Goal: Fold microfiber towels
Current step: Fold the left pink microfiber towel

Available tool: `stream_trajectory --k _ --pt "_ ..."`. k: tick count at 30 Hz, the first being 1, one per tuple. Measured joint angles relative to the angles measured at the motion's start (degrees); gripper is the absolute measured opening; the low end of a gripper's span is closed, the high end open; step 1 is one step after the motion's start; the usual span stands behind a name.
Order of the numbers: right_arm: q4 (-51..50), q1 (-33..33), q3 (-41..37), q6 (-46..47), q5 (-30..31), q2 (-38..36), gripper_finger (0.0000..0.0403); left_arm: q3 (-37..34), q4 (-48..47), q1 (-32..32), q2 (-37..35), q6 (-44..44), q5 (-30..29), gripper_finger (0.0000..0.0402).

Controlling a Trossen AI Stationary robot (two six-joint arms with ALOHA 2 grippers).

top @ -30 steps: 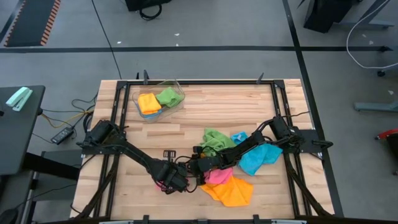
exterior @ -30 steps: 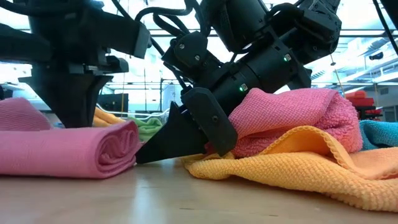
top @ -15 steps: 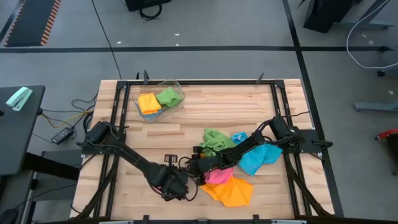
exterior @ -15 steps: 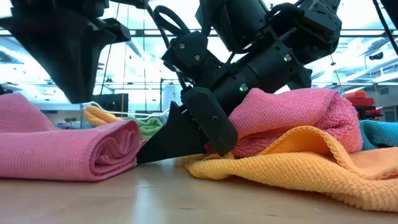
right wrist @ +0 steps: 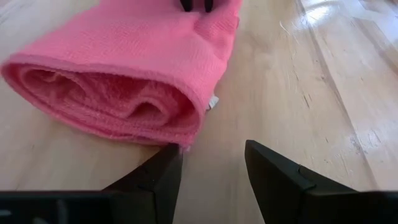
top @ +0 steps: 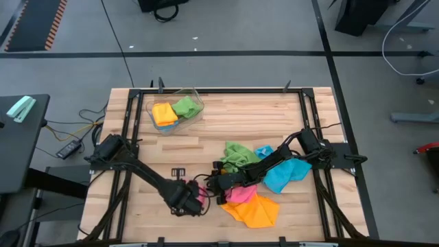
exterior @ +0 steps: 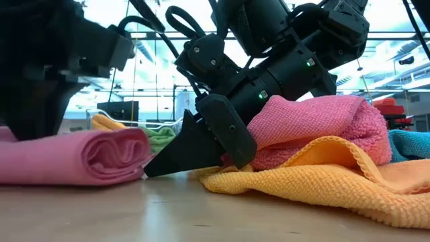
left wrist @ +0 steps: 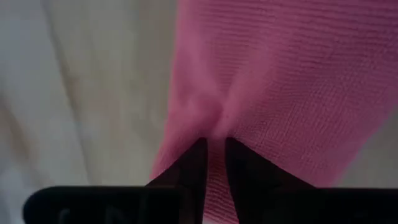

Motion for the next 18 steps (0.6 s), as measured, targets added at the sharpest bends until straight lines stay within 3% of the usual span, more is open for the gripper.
stream_trajectory --k 6,18 --pt "0.0 0.0 0.0 0.1 0.0 0.0 0.0186 -4.5 11.2 -0.3 -0.1 1.5 0.0 0.0050" --pt "0.1 0.0 0.0 0.1 0.0 0.0 0.0186 4.3 2.1 -2.3 -0.5 2.2 0.1 0.0045"
